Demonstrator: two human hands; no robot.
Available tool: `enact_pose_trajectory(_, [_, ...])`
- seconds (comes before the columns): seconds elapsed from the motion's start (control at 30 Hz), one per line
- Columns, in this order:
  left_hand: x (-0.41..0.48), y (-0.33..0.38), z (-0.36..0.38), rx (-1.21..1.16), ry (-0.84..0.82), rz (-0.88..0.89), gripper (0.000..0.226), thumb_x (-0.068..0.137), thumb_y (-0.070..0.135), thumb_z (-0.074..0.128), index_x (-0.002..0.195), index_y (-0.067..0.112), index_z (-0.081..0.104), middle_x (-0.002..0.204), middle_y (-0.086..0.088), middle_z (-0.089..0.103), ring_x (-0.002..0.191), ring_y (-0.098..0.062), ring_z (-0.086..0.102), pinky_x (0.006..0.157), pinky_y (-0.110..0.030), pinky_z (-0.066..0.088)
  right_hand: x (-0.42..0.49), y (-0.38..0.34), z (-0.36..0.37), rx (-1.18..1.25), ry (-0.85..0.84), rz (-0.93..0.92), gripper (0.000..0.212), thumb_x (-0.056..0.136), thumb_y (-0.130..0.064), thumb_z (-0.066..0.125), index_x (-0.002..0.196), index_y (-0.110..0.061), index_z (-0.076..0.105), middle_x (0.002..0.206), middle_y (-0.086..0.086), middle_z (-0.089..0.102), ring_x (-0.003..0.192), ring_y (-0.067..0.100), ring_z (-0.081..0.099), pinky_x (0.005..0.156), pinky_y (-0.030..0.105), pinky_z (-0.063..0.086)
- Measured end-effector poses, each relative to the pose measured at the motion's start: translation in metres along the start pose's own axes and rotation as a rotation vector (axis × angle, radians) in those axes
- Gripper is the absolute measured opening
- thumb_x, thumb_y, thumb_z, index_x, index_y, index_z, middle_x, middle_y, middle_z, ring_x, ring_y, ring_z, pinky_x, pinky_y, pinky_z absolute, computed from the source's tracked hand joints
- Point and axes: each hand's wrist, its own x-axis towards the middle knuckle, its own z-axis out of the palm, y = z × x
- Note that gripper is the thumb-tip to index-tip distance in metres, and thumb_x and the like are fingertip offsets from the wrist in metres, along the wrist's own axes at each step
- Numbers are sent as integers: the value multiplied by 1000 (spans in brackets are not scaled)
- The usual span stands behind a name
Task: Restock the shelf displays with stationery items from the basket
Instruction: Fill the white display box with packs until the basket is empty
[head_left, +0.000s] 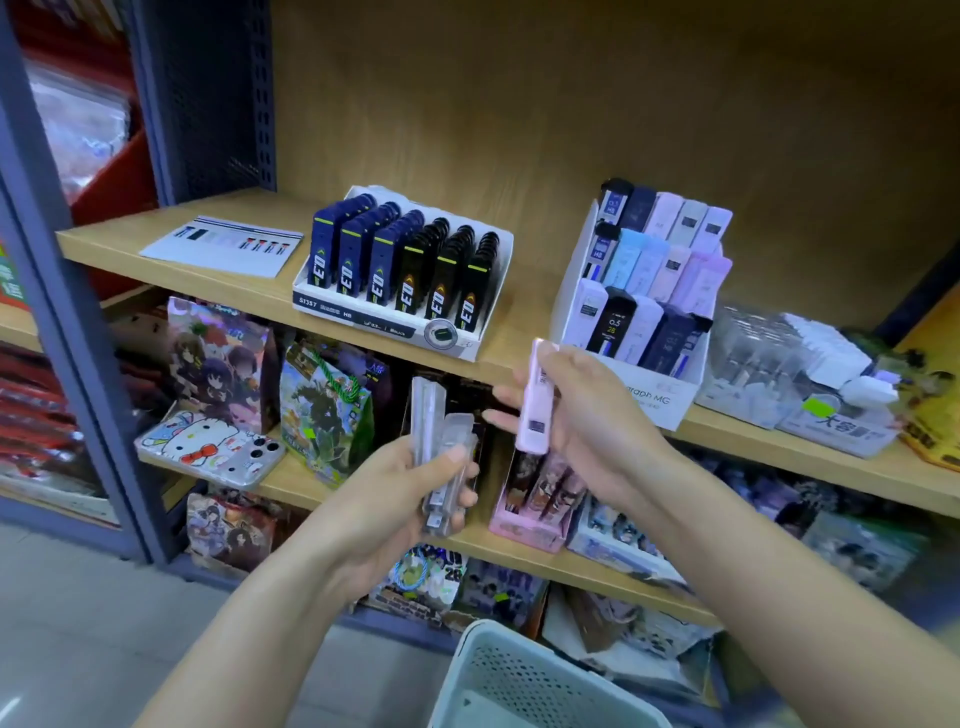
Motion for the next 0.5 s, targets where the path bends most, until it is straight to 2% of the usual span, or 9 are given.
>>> enact_pose_trajectory(0.03, [1,-1,3,-4,2,0,18,94,14,52,106,1,56,77,-6,57,56,-10,56,52,-20,50,-6,-3,-7,-122,25,-28,22,101,-26,40,107,-8,50,86,3,56,53,5,59,52,22,53])
enact_pose_trajectory(0.1, [3,-2,10,-10,1,2,14,94,13,53,101,2,56,78,-7,57,56,-10,56,51,-20,50,-18,-9,-24,-449,7,-64,25,100,-32,41,110,-14,55,75,-4,52,44,4,44,44,18,38])
enact_pose_trajectory(0.17, [5,-4,17,-5,0,9,14,94,13,52,102,3,56,78,-7,57,55,-9,56,51,-19,50,-30,-17,-41,-689,-81,-21,21,100,-28,42,115,-23,56,69,-5,53,45,4,46,46,17,36])
enact_pose_trajectory(0.23, [7,-5,23,12,3,20,13,94,14,52,102,4,56,80,-6,58,55,-8,56,51,-19,51,-41,-25,-55,-794,-122,25,22,100,-17,43,118,-26,53,80,-2,58,52,2,56,51,13,43])
enact_pose_trajectory(0.3, [8,-6,28,31,3,23,15,94,15,52,102,4,55,79,-7,58,56,-10,56,52,-19,52,-45,-36,-67,-820,-42,-54,31,96,-11,51,124,-23,50,91,-3,63,60,1,63,57,13,48])
enact_pose_trajectory(0.4, [8,-9,36,38,-7,34,14,95,16,52,101,4,54,77,-7,57,54,-9,56,51,-19,51,-39,-60,-85,-751,183,-284,28,86,-17,67,113,-13,58,83,-3,69,55,5,61,48,17,48])
enact_pose_trajectory(0.43, [9,-9,40,35,-8,37,12,95,16,51,100,5,54,77,-7,57,53,-8,56,52,-19,51,-34,-69,-90,-819,261,-380,22,85,-20,68,105,-12,62,79,-4,69,53,4,59,46,17,46])
enact_pose_trajectory(0.5, [9,-10,47,31,-16,41,11,96,16,50,101,6,53,80,-7,57,55,-9,56,53,-20,51,-18,-85,-98,-1056,385,-553,11,88,-24,65,93,-14,66,80,-9,61,61,4,53,54,13,38])
